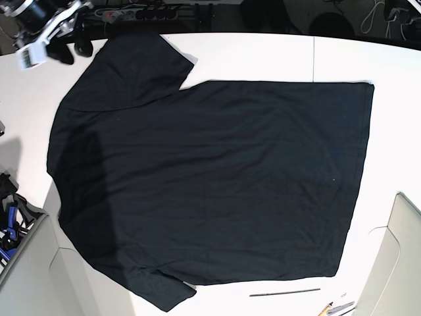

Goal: Fold the T-shirt properly
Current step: 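Reach both grippers to the shirt's shoulder corners and grasp them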

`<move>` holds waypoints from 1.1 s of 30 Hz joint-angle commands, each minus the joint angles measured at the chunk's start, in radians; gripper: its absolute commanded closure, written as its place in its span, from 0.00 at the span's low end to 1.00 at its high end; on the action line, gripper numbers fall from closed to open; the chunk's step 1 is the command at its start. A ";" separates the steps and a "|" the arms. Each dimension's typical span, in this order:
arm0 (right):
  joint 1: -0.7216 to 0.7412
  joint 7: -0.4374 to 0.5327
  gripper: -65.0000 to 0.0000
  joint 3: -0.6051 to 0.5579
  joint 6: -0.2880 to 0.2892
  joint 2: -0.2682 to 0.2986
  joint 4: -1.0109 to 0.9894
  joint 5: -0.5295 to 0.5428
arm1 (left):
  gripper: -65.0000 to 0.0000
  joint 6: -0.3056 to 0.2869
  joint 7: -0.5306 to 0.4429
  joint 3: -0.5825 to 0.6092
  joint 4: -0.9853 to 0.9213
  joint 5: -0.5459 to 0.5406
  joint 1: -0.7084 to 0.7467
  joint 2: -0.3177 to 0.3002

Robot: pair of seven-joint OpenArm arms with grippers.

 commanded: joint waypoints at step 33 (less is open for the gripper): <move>0.251 -0.102 0.44 -0.159 0.054 0.005 -0.423 0.184 | 0.31 -0.003 -0.028 0.036 -0.042 -0.082 -0.277 -0.096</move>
